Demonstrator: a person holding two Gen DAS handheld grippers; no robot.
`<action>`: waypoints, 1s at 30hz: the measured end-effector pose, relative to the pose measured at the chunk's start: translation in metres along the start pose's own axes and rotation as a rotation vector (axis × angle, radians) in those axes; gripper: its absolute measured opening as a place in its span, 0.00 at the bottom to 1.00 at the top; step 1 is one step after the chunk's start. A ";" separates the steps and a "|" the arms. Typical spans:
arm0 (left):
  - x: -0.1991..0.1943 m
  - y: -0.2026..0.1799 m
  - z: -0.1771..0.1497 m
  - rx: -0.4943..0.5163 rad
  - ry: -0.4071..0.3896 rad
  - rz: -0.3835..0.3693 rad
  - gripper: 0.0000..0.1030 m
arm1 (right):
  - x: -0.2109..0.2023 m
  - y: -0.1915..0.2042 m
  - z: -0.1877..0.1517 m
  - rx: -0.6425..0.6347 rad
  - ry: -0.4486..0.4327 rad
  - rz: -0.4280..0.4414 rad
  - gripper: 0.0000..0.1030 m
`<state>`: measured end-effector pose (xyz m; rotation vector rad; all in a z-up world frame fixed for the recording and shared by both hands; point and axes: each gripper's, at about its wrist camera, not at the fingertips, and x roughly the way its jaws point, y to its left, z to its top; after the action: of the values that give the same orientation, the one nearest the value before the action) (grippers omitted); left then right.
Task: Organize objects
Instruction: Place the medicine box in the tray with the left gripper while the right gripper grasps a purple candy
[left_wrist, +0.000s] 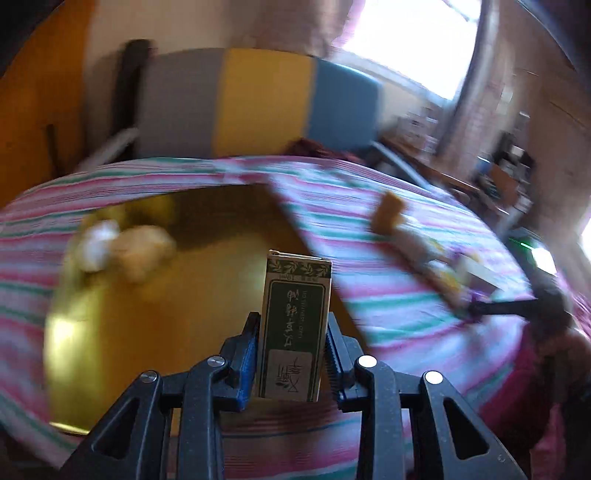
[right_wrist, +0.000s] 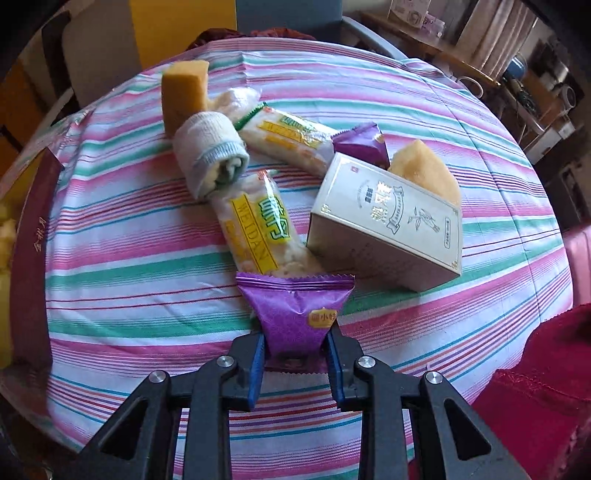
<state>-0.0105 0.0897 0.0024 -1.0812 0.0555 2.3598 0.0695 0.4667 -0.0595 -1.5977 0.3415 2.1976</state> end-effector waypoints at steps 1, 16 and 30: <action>-0.001 0.019 0.002 -0.026 0.000 0.046 0.31 | -0.001 0.001 0.002 0.004 -0.007 0.009 0.28; 0.073 0.125 0.043 -0.075 0.149 0.343 0.32 | -0.010 0.013 0.000 -0.014 -0.046 0.056 0.27; 0.019 0.133 0.031 -0.168 0.014 0.389 0.52 | -0.023 0.013 -0.005 -0.017 -0.090 0.081 0.27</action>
<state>-0.1065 -0.0074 -0.0139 -1.2607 0.0799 2.7428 0.0740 0.4495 -0.0394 -1.5122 0.3675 2.3307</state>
